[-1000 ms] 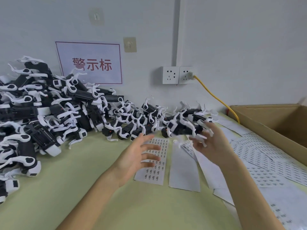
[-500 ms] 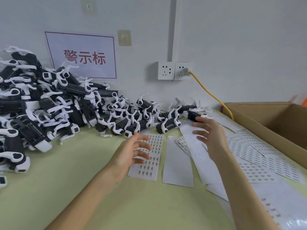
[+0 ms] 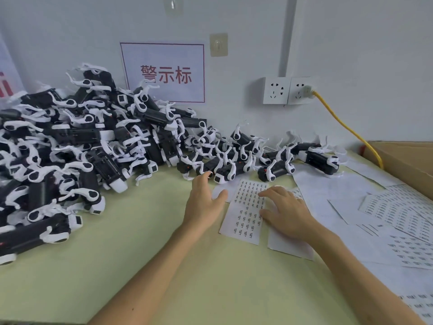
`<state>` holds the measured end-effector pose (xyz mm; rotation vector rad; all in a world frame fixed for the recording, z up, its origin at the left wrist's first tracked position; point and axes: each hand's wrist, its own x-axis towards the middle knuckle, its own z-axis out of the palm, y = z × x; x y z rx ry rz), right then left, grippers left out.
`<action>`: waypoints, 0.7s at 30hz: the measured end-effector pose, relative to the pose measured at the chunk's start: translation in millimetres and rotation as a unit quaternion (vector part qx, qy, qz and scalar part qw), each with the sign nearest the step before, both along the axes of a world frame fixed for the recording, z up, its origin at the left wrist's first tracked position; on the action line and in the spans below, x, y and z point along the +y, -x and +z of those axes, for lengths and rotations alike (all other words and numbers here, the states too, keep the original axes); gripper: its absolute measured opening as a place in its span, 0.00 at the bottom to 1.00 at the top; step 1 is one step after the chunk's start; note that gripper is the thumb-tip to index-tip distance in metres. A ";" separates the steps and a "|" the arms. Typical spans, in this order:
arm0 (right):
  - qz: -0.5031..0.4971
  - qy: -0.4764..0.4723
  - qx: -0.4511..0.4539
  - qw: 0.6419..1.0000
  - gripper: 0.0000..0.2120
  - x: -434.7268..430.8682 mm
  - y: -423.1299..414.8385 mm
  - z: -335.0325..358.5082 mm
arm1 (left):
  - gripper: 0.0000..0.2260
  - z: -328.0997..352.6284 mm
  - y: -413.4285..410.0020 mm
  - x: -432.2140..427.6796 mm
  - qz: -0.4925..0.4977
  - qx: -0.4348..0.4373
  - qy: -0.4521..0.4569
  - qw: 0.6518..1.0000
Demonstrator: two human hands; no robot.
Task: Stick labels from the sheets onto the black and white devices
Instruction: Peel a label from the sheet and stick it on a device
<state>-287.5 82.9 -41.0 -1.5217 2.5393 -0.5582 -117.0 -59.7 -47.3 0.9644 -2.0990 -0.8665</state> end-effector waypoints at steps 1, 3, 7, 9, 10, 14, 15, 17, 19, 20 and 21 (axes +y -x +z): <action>0.001 0.005 -0.005 1.000 0.22 0.4 -0.1 0.8 | 0.30 0.7 -1.4 -0.8 0.011 -0.002 0.004 1.000; 0.003 0.018 -0.021 1.000 0.21 1.0 0.3 1.9 | 0.32 4.0 -5.2 -5.9 0.042 -0.008 0.014 0.999; 0.003 0.028 -0.028 0.999 0.20 1.7 -0.5 2.7 | 0.35 18.7 -21.0 -34.5 0.106 -0.083 0.070 0.988; 0.002 0.027 -0.026 0.999 0.20 1.3 -1.8 2.9 | 0.38 37.3 -30.9 -60.5 0.142 -0.143 0.158 0.967; 0.001 0.027 -0.028 0.999 0.19 1.6 -2.4 3.3 | 0.39 50.1 -35.6 -75.5 0.161 -0.170 0.215 0.948; 0.007 0.035 -0.040 0.999 0.17 2.1 -3.5 6.3 | 0.39 99.0 -49.1 -132.2 0.189 -0.280 0.423 0.841; 0.009 0.041 -0.046 0.998 0.16 2.2 -3.4 7.0 | 0.39 106.7 -49.6 -144.0 0.186 -0.307 0.444 0.821; 0.011 0.051 -0.053 0.997 0.14 2.5 -3.8 6.6 | 0.40 119.7 -48.9 -164.2 0.168 -0.334 0.440 0.816; 0.009 0.057 -0.055 0.997 0.12 2.4 -3.8 6.4 | 0.39 134.0 -46.5 -178.7 0.144 -0.337 0.399 0.840; 0.008 0.057 -0.056 0.997 0.12 2.2 -4.1 6.5 | 0.38 141.2 -44.8 -183.6 0.139 -0.350 0.386 0.842; 0.008 0.055 -0.055 0.997 0.11 2.1 -4.3 6.5 | 0.35 147.3 -42.8 -186.9 0.146 -0.369 0.383 0.834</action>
